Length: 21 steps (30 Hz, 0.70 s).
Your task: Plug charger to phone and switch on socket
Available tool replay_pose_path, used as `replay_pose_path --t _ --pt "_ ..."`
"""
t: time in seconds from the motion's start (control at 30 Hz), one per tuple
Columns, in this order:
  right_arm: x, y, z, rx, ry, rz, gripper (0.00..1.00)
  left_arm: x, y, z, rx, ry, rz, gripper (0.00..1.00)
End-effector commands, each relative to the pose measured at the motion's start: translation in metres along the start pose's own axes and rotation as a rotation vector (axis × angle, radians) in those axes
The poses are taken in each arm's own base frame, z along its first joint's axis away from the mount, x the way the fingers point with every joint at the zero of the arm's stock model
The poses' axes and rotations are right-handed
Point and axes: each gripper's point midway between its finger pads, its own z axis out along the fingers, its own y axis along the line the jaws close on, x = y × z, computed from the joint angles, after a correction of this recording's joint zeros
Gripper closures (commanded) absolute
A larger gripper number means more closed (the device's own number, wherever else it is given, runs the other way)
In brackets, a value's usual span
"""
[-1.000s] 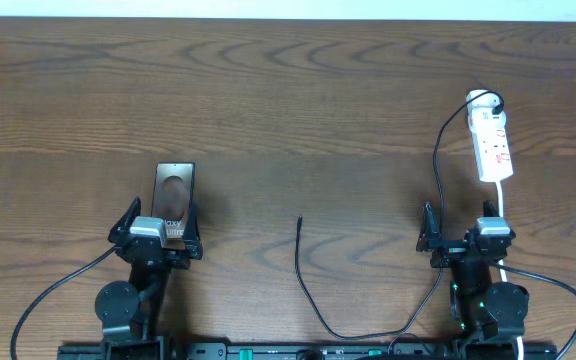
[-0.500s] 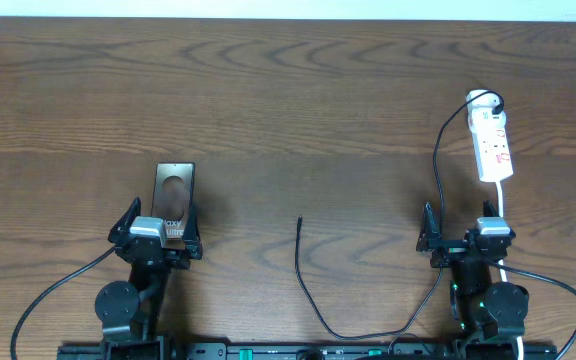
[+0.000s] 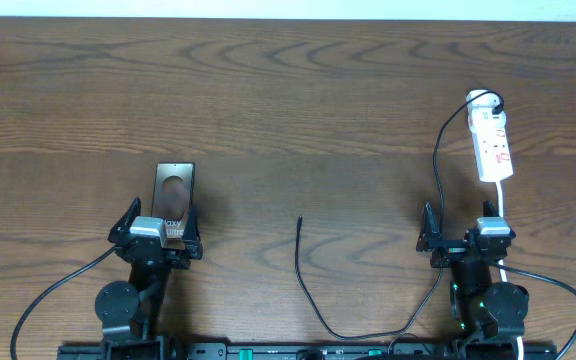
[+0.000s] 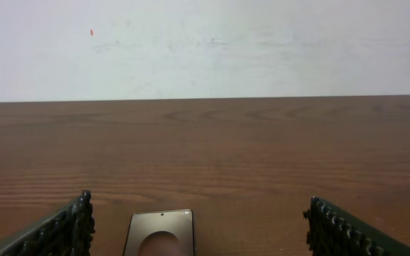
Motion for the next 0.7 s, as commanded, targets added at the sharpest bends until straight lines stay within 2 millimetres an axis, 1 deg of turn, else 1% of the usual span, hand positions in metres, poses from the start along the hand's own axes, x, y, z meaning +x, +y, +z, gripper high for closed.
replay_pose_path --t 0.0,0.43,0.53,0.67 --pt "0.001 -0.001 0.0 0.001 0.003 0.007 0.01 0.016 -0.005 0.0 0.034 0.053 -0.001 0.08" --pt "0.001 -0.001 0.0 0.001 0.003 0.007 0.01 0.015 -0.007 0.0 0.044 0.052 -0.023 0.08" --pt "0.001 -0.001 0.0 0.001 0.003 0.007 0.01 0.006 -0.007 0.001 0.046 0.014 -0.013 0.09" --pt "0.001 -0.001 0.0 0.001 0.003 0.007 0.01 -0.014 -0.008 0.0 0.047 -0.061 0.008 0.08"
